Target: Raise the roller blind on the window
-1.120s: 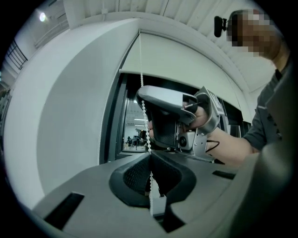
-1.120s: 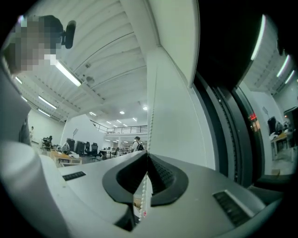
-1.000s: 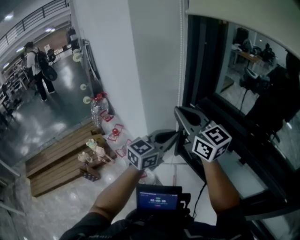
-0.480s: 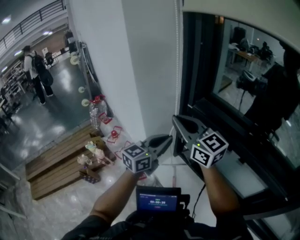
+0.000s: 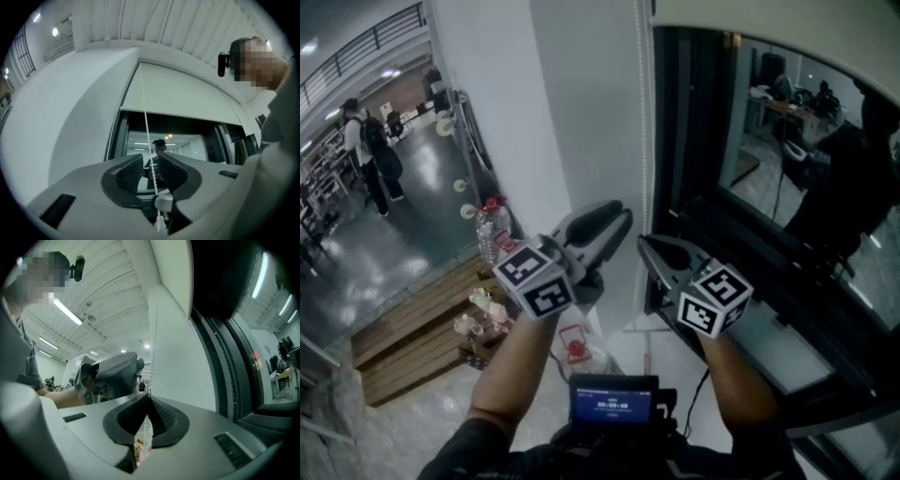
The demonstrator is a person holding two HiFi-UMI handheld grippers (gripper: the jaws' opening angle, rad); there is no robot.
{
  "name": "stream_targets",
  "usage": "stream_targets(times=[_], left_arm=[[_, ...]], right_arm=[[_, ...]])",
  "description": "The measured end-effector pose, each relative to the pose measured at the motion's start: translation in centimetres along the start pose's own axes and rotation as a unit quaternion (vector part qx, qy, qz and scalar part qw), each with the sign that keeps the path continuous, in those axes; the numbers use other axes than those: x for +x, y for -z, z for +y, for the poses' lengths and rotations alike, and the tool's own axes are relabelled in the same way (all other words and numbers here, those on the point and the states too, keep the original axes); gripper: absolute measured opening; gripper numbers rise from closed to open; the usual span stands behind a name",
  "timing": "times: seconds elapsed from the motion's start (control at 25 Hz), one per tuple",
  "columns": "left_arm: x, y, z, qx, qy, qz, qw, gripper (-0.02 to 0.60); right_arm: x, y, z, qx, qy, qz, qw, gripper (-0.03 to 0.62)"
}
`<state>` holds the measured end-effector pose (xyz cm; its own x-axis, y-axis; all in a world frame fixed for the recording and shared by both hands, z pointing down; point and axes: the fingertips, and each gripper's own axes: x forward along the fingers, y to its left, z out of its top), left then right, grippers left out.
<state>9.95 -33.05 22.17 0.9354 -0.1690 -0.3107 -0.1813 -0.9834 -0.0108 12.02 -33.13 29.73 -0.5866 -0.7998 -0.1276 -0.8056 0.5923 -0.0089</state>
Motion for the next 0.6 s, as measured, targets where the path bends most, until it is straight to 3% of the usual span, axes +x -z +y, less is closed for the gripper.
stream_targets(times=[0.2,0.28,0.32,0.44,0.6], left_arm=[[4.0,-2.3,-0.6,0.056,0.026,0.036,0.9975,0.089],[4.8,-1.9,-0.6,0.081,0.018,0.058,0.9949,0.015],[4.8,-1.8,-0.5,0.089,0.013,0.06,0.9941,0.011],[4.1,-1.9,-0.5,0.082,0.011,0.041,0.9957,0.011],[3.0,0.3,-0.1,0.08,-0.001,0.054,0.9954,0.011]], right_arm=[[0.2,-0.1,1.3,0.0,-0.012,0.003,1.0,0.002],[0.2,-0.1,1.4,0.003,-0.01,-0.001,1.0,0.002],[0.2,-0.1,1.5,0.005,-0.01,-0.002,1.0,0.002],[0.2,0.1,1.7,0.007,-0.013,0.003,1.0,0.002],[0.4,2.2,1.7,0.017,-0.007,0.031,0.999,0.002]])
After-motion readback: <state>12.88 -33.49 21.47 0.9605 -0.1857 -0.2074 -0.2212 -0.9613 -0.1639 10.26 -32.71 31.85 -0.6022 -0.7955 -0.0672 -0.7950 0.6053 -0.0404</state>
